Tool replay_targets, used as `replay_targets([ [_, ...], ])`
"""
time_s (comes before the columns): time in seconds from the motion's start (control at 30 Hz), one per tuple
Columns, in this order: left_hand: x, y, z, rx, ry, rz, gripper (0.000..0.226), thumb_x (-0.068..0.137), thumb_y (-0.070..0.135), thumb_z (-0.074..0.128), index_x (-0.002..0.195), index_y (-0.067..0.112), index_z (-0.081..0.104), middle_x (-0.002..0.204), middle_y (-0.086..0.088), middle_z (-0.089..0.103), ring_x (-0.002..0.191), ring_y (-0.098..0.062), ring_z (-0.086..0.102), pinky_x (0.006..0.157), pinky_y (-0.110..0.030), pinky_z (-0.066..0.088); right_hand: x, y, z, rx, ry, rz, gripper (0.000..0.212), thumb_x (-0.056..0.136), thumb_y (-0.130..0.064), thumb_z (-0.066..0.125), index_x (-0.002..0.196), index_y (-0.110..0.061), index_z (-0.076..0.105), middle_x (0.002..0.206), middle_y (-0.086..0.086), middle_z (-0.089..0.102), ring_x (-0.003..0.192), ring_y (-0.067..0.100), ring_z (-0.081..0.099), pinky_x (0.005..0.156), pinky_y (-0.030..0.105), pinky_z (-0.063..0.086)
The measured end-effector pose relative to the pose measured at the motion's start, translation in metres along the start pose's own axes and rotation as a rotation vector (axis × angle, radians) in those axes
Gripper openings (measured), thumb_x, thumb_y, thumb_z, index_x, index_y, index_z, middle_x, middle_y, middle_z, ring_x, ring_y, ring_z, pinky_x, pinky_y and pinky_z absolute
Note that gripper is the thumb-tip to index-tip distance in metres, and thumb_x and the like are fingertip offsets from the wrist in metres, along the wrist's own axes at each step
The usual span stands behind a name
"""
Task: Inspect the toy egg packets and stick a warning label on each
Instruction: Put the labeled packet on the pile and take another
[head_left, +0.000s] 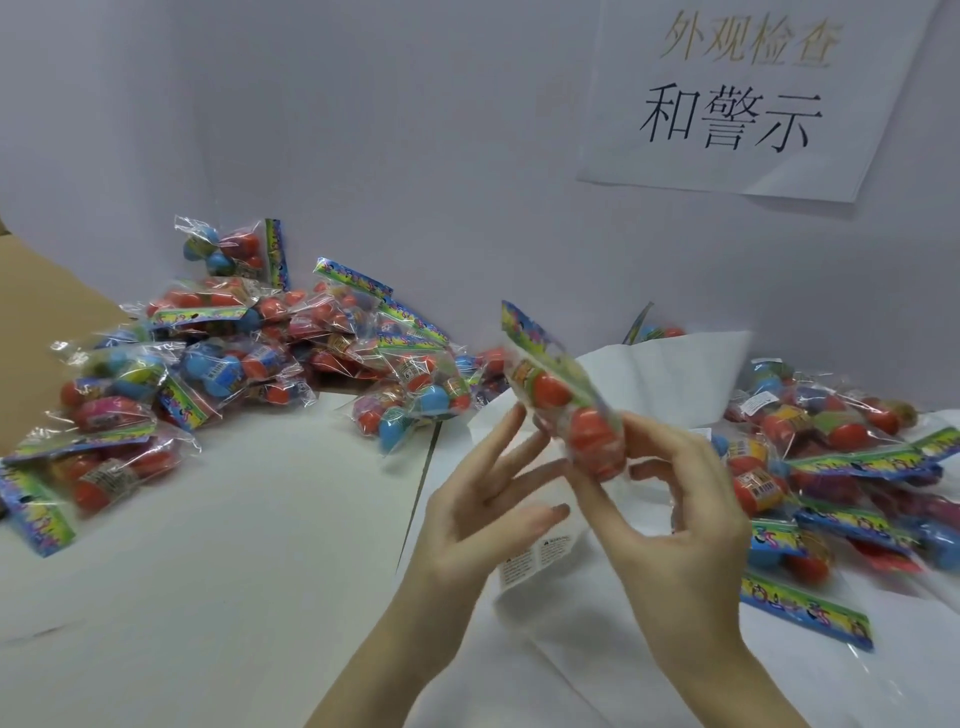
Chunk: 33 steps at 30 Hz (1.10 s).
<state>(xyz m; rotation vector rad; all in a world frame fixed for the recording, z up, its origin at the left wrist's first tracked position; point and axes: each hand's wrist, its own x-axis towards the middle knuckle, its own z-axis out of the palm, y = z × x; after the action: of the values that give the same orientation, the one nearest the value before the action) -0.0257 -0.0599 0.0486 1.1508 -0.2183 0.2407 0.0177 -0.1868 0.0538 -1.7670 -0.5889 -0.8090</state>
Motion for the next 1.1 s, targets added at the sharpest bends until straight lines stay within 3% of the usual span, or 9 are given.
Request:
replay_targets([
  [0.1, 0.003, -0.001, -0.004, 0.157, 0.258, 0.105, 0.063, 0.05, 0.034, 0.073, 0.111, 0.027, 0.06, 0.096, 0.009, 0.07, 0.084, -0.01, 0.066, 0.068, -0.018, 0.05, 0.009, -0.003, -0.006, 0.512, -0.021, 0.38, 0.031, 0.06, -0.013, 0.08, 0.087, -0.015, 0.066, 0.078, 0.003, 0.069, 0.074, 0.018, 0.064, 0.069, 0.025, 0.051],
  [0.2, 0.003, 0.001, -0.009, 0.287, 0.298, 0.053, 0.067, 0.042, 0.043, 0.074, 0.107, 0.031, 0.062, 0.094, 0.014, 0.067, 0.083, 0.001, 0.061, 0.067, -0.013, 0.048, 0.012, -0.004, -0.008, 0.688, -0.174, 0.52, 0.026, 0.053, -0.014, 0.067, 0.078, -0.006, 0.067, 0.065, 0.001, 0.069, 0.06, 0.008, 0.063, 0.058, 0.015, 0.049],
  [0.33, 0.0, 0.009, -0.002, 0.287, 0.036, -0.056, 0.031, 0.051, 0.029, 0.08, 0.081, 0.021, 0.074, 0.076, 0.004, 0.073, 0.072, -0.005, 0.068, 0.062, -0.012, 0.048, 0.01, -0.01, -0.006, 0.688, -0.39, 0.559, 0.028, 0.053, -0.018, 0.068, 0.08, -0.012, 0.072, 0.07, 0.006, 0.071, 0.064, 0.011, 0.066, 0.06, 0.015, 0.05],
  [0.47, 0.003, 0.01, -0.007, 0.208, 0.272, -0.07, 0.021, 0.043, 0.033, 0.076, 0.059, 0.02, 0.073, 0.054, 0.005, 0.063, 0.049, -0.004, 0.054, 0.05, -0.01, 0.041, 0.015, -0.007, -0.008, 0.685, -0.342, 0.564, 0.032, 0.056, -0.018, 0.081, 0.087, -0.02, 0.073, 0.082, -0.003, 0.072, 0.073, 0.005, 0.064, 0.064, 0.014, 0.049],
  [0.57, 0.006, 0.012, -0.016, 0.022, 0.451, -0.114, 0.02, 0.049, 0.026, 0.075, 0.064, 0.015, 0.07, 0.06, 0.004, 0.064, 0.05, -0.006, 0.053, 0.062, -0.02, 0.043, 0.023, 0.013, -0.017, 0.469, -0.165, 0.64, 0.031, 0.06, -0.021, 0.082, 0.088, -0.022, 0.067, 0.079, -0.006, 0.07, 0.073, 0.006, 0.062, 0.059, 0.013, 0.048],
  [0.73, 0.005, 0.015, -0.015, -0.035, 0.385, -0.156, 0.016, 0.062, 0.031, 0.062, 0.059, 0.019, 0.073, 0.066, 0.004, 0.068, 0.059, -0.007, 0.062, 0.08, -0.031, 0.044, 0.019, 0.039, -0.016, 0.023, -0.475, 0.676, 0.043, 0.069, -0.001, 0.075, 0.092, -0.028, 0.051, 0.096, -0.007, 0.057, 0.087, 0.009, 0.054, 0.076, 0.025, 0.044],
  [0.87, 0.005, 0.011, -0.015, -0.036, 0.221, -0.189, 0.042, 0.042, 0.042, 0.084, 0.075, 0.017, 0.077, 0.08, -0.003, 0.073, 0.078, -0.013, 0.069, 0.077, -0.033, 0.055, 0.011, 0.043, -0.01, 0.085, -0.603, 0.766, 0.057, 0.065, -0.004, 0.079, 0.109, -0.025, 0.049, 0.097, -0.002, 0.067, 0.095, 0.015, 0.059, 0.089, 0.032, 0.044],
  [0.97, 0.006, 0.007, -0.013, -0.059, 0.202, -0.193, 0.032, 0.051, 0.034, 0.079, 0.074, 0.013, 0.076, 0.077, -0.006, 0.073, 0.073, -0.015, 0.069, 0.065, -0.024, 0.055, 0.013, 0.037, -0.007, 0.255, -0.481, 0.779, 0.051, 0.066, 0.002, 0.076, 0.104, -0.02, 0.053, 0.067, 0.002, 0.071, 0.069, 0.013, 0.066, 0.069, 0.028, 0.054],
  [1.1, 0.009, 0.005, -0.009, -0.073, 0.31, -0.212, 0.023, 0.053, 0.022, 0.083, 0.072, 0.012, 0.076, 0.074, -0.006, 0.073, 0.061, -0.012, 0.067, 0.057, -0.019, 0.052, 0.016, 0.028, -0.009, 0.461, -0.363, 0.706, 0.056, 0.053, -0.008, 0.077, 0.099, -0.023, 0.05, 0.061, 0.002, 0.069, 0.059, 0.008, 0.064, 0.058, 0.016, 0.051],
])
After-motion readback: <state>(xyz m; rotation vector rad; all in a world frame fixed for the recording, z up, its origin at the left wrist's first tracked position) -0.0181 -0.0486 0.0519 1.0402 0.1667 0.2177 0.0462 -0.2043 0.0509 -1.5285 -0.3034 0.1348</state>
